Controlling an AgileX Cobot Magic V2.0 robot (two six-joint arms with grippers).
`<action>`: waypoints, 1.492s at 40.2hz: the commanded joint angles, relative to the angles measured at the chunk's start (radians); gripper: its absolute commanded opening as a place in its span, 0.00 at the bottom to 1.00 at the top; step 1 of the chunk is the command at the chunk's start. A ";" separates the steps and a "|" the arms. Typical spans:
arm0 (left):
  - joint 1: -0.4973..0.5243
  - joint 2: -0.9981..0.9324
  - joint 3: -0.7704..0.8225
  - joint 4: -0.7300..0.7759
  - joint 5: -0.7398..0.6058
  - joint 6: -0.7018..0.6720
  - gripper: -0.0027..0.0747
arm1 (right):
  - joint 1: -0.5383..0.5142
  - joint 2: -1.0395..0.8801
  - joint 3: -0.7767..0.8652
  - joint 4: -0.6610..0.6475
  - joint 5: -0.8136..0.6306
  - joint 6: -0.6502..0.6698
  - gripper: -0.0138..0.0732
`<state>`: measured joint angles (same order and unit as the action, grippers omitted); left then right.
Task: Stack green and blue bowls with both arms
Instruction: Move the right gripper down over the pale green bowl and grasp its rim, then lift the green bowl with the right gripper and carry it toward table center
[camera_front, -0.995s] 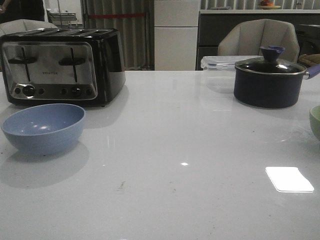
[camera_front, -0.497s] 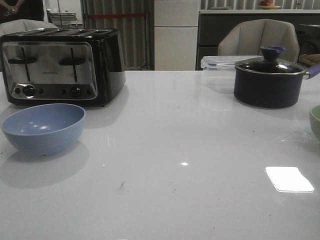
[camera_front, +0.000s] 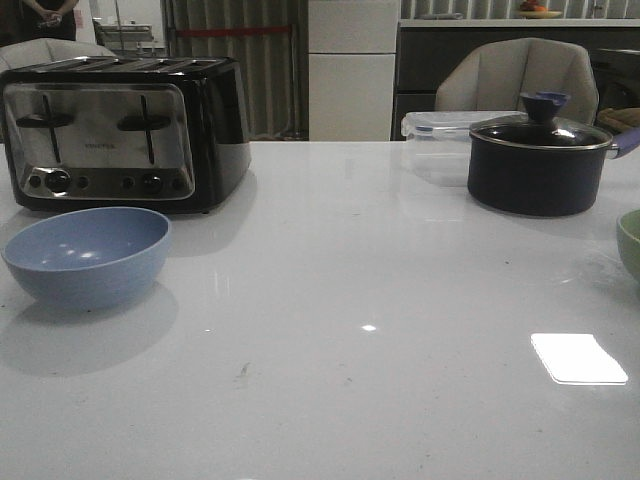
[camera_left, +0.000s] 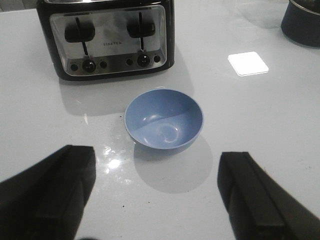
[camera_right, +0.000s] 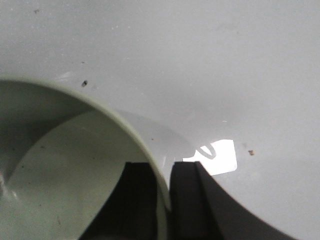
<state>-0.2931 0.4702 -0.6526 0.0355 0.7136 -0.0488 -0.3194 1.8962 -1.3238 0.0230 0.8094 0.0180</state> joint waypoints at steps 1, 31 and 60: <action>-0.005 0.012 -0.033 -0.007 -0.089 0.001 0.76 | -0.008 -0.046 -0.030 -0.010 -0.015 -0.006 0.31; -0.005 0.012 -0.033 -0.007 -0.089 0.001 0.76 | 0.349 -0.345 -0.030 0.098 0.061 -0.032 0.26; -0.005 0.012 -0.033 -0.007 -0.089 0.001 0.76 | 0.764 -0.098 -0.030 0.152 0.011 -0.032 0.26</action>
<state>-0.2931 0.4702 -0.6526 0.0334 0.7136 -0.0488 0.4442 1.8255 -1.3259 0.1627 0.8510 0.0000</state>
